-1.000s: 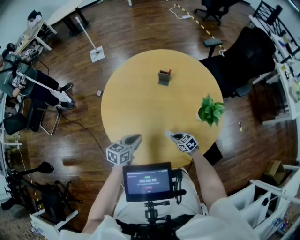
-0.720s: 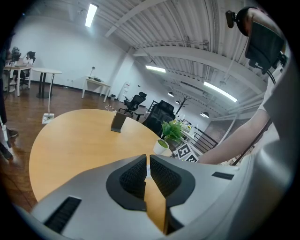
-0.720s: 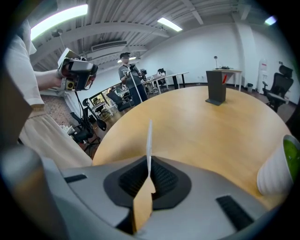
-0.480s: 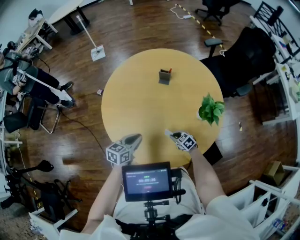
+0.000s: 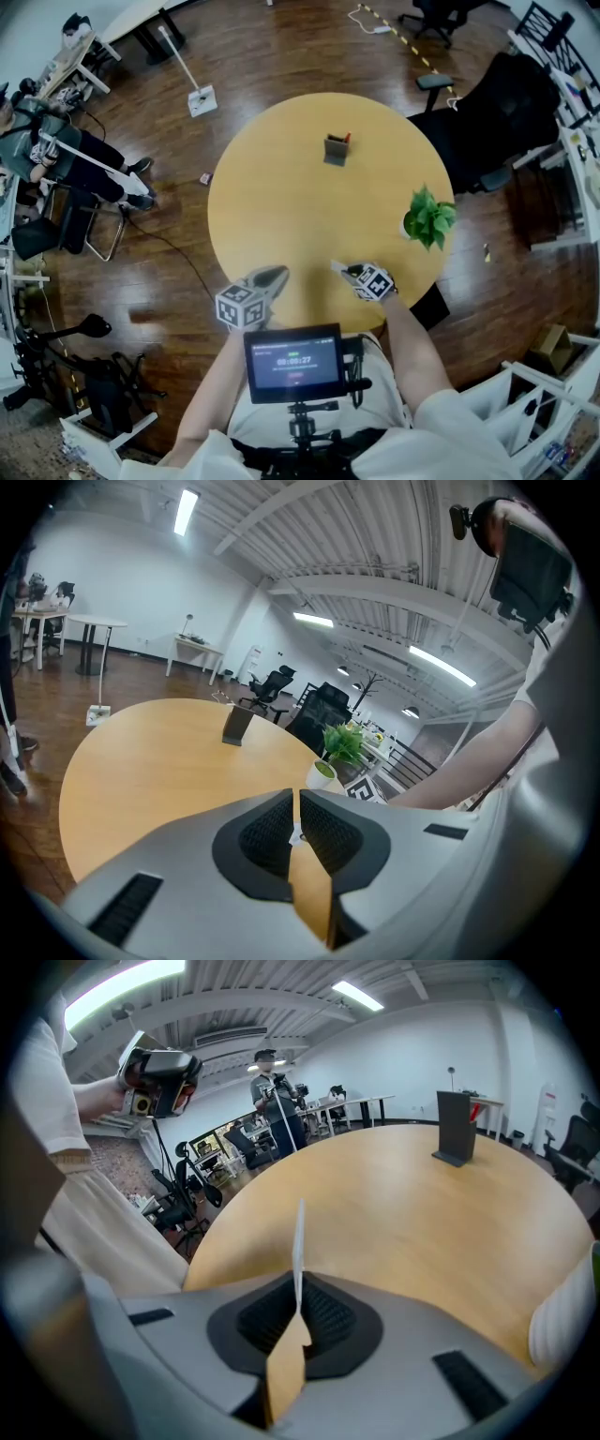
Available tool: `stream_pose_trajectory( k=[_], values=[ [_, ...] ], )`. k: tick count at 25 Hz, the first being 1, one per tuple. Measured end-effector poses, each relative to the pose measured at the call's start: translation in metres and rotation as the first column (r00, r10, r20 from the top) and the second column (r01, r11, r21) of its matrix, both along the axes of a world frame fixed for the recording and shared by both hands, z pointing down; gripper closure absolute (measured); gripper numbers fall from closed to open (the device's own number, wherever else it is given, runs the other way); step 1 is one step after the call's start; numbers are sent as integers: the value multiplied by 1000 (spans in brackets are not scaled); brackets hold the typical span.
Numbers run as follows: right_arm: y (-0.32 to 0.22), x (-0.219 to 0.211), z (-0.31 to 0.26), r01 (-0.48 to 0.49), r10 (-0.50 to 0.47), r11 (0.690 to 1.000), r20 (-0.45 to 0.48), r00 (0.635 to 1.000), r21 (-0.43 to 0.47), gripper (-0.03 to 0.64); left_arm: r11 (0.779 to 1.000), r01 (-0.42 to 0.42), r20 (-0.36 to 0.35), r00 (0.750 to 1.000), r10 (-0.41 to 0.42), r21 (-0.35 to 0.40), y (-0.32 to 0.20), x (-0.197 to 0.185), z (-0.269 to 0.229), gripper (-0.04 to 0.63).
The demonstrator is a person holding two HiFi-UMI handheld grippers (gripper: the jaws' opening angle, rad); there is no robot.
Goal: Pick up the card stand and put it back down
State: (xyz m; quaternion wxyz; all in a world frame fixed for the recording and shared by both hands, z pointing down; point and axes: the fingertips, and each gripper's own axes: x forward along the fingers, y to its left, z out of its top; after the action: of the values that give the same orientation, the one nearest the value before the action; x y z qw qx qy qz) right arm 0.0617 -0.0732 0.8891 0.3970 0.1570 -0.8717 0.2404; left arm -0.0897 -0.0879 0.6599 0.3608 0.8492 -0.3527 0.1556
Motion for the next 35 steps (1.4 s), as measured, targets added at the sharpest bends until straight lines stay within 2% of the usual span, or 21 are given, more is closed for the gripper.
stream_pose_trajectory(
  k=[8,18,26,35],
  values=[
    [-1,-10,4,28,-29,1000,20,999,10,586,1000,-11,22,1000,11,-13,-1,2,3,574],
    [0,-8,18,52,-52,998,2,999,18,581,1000,-5,20,1000,5,-11,-5,3,4,574],
    [5,-10,23,72,-72,997,1,997,13,580,998,61,4,998,-61,-12,-6,-7,5,572],
    [4,-7,22,65,-65,998,-11,998,24,575,998,62,-2,998,-62,-26,3,-6,11,572]
  ],
)
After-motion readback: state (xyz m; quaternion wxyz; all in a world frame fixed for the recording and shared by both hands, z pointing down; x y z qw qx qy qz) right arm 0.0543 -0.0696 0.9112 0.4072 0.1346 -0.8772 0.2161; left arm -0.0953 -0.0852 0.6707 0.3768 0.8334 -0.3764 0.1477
